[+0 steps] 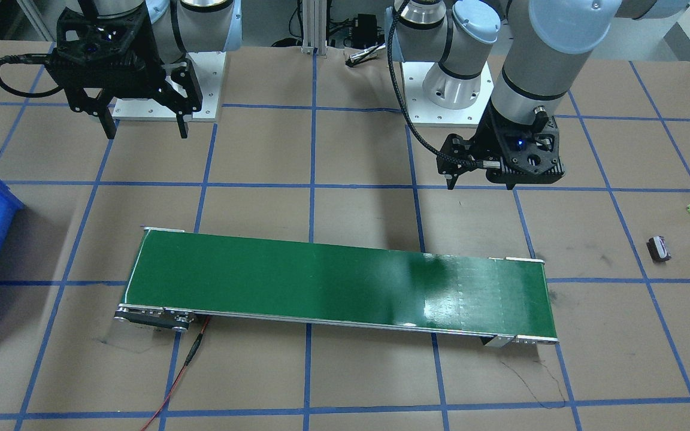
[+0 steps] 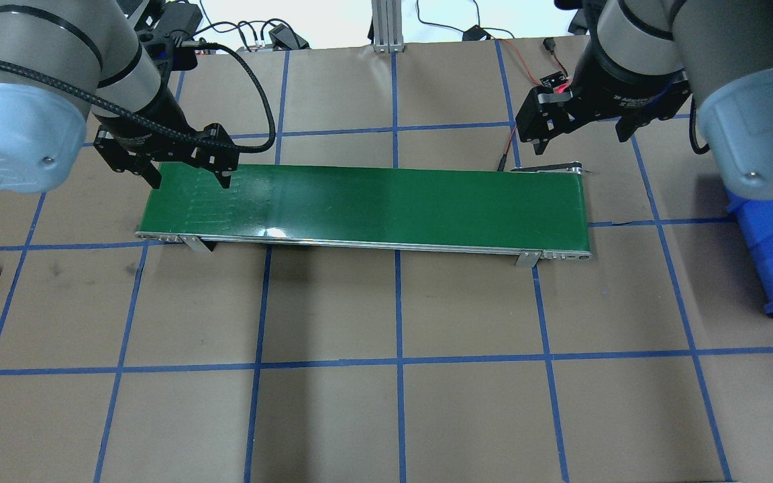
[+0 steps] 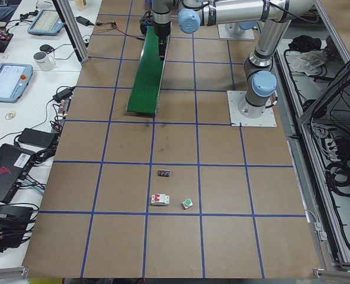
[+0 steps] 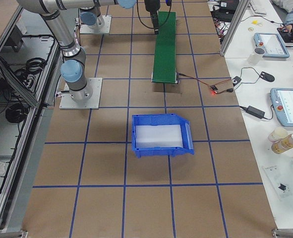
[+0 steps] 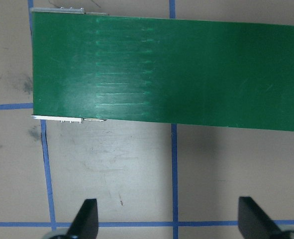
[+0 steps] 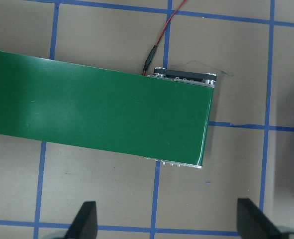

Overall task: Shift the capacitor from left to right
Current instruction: 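Reach the left gripper toward the near table edge and grasp the black capacitor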

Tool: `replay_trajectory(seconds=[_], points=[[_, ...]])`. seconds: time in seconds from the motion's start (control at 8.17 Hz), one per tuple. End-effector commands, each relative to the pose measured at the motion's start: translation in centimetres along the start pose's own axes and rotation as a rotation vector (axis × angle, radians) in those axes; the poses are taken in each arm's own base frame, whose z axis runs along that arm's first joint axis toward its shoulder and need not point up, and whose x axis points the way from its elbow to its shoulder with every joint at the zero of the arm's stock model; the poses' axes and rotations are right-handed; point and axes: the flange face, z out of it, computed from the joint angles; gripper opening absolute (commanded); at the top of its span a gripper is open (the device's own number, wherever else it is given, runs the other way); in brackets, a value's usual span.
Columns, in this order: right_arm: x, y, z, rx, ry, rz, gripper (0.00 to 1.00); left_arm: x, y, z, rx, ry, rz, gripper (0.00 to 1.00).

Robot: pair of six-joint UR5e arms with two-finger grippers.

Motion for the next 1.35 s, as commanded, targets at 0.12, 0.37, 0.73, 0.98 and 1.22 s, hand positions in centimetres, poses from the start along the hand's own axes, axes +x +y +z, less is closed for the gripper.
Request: replay_trajectory(seconds=[0.12,0.37,0.73,0.98,1.22], points=[[0.0,0.0,0.1,-0.002,0.000,0.000,1.00,-8.1,-1.6,0.5,0.007,-0.006,0.003,1.00],[0.0,0.0,0.0,0.000,0.000,-0.001,1.00,-21.1,-1.3,2.1,-0.020,0.010,-0.014,1.00],[0.0,0.0,0.0,0.000,0.002,0.000,1.00,-32.1,-2.0,5.7,0.028,-0.034,0.100,1.00],[0.0,0.0,0.0,0.000,0.002,0.000,1.00,-41.4,-1.2,9.7,0.073,-0.093,0.161,1.00],[0.0,0.0,0.0,0.000,0.002,0.000,1.00,-47.1,-1.0,16.0,0.074,-0.072,0.262,1.00]])
